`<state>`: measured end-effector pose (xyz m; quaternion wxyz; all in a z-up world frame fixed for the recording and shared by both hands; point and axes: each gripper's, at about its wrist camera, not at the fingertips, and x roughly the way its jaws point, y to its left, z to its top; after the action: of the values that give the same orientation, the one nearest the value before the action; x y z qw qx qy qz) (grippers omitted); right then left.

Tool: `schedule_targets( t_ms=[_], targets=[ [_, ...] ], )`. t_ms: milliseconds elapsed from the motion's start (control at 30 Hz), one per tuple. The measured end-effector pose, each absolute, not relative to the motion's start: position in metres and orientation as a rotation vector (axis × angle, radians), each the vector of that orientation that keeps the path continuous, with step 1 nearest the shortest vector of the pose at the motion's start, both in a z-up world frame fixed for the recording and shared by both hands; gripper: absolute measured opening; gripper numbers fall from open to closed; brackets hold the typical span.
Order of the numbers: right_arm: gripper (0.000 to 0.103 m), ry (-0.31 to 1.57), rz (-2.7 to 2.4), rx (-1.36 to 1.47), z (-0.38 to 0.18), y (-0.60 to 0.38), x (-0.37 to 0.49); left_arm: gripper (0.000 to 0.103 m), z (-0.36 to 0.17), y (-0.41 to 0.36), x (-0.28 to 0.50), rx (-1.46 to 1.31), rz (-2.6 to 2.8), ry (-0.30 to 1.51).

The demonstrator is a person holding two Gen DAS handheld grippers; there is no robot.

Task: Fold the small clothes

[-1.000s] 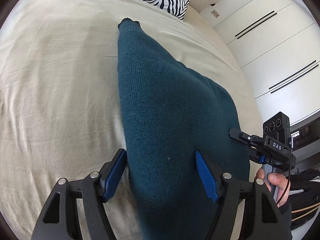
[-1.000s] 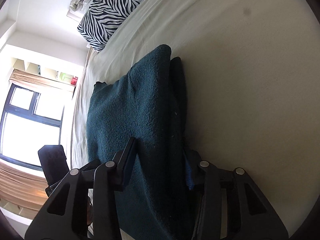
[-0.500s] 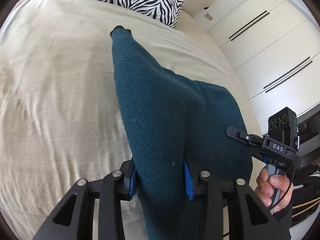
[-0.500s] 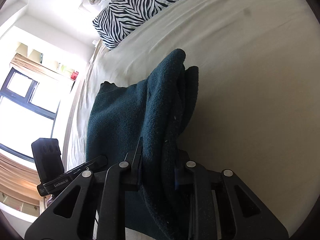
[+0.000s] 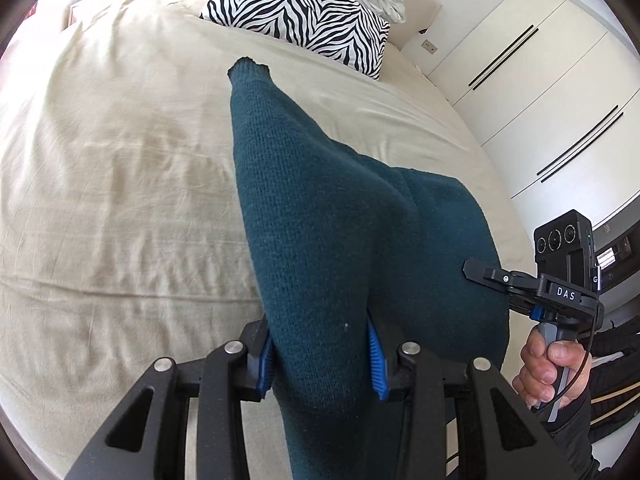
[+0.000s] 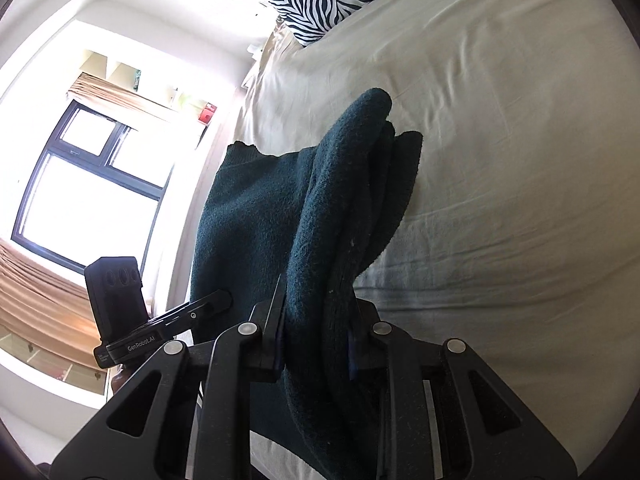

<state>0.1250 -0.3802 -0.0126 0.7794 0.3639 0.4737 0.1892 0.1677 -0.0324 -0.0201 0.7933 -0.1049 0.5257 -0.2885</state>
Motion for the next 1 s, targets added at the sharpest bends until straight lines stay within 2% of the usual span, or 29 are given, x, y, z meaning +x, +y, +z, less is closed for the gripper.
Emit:
schedule_targets(
  t_ms=[167, 300, 400, 567, 700, 767, 833, 867, 933, 967, 1000],
  targets=[
    [0.021, 1.095, 0.391, 0.839, -0.063, -0.363, 0.113, 0.042, -0.069, -0.016, 0.161, -0.244, -0.584, 1.196],
    [0.023, 1.106, 0.368, 0.955, -0.106, -0.375, 0.111, 0.054, -0.094, -0.002, 0.162, -0.361, -0.587, 1.208],
    [0.024, 1.070, 0.394, 1.009, -0.120, -0.378, 0.105, 0.059, -0.094, -0.005, 0.159, -0.334, -0.583, 1.180],
    [0.026, 1.028, 0.398, 1.064, -0.121, -0.382, 0.097, 0.062, -0.096, -0.003, 0.155, -0.378, -0.580, 1.153],
    [0.027, 0.973, 0.302, 1.014, -0.100, -0.397, 0.079, 0.062, -0.082, 0.005, 0.135, -0.327, -0.526, 1.088],
    [0.027, 0.939, 0.230, 0.921, -0.079, -0.401, 0.063, 0.068, -0.067, 0.004, 0.120, -0.257, -0.481, 1.026],
    [0.027, 0.888, 0.167, 0.819, -0.055, -0.403, 0.045, 0.079, -0.049, 0.002, 0.101, -0.194, -0.442, 0.946],
    [0.029, 0.851, 0.135, 0.762, -0.041, -0.400, 0.035, 0.082, -0.039, 0.001, 0.090, -0.165, -0.425, 0.896],
    [0.045, 0.767, 0.060, 0.641, -0.007, -0.398, 0.013, 0.097, -0.016, -0.003, 0.066, -0.118, -0.388, 0.786],
    [0.061, 0.713, 0.028, 0.585, 0.009, -0.391, 0.002, 0.100, -0.005, -0.004, 0.053, -0.096, -0.362, 0.725],
    [0.070, 0.650, -0.001, 0.527, 0.026, -0.385, -0.010, 0.103, 0.007, -0.004, 0.039, -0.071, -0.336, 0.661]
  ],
)
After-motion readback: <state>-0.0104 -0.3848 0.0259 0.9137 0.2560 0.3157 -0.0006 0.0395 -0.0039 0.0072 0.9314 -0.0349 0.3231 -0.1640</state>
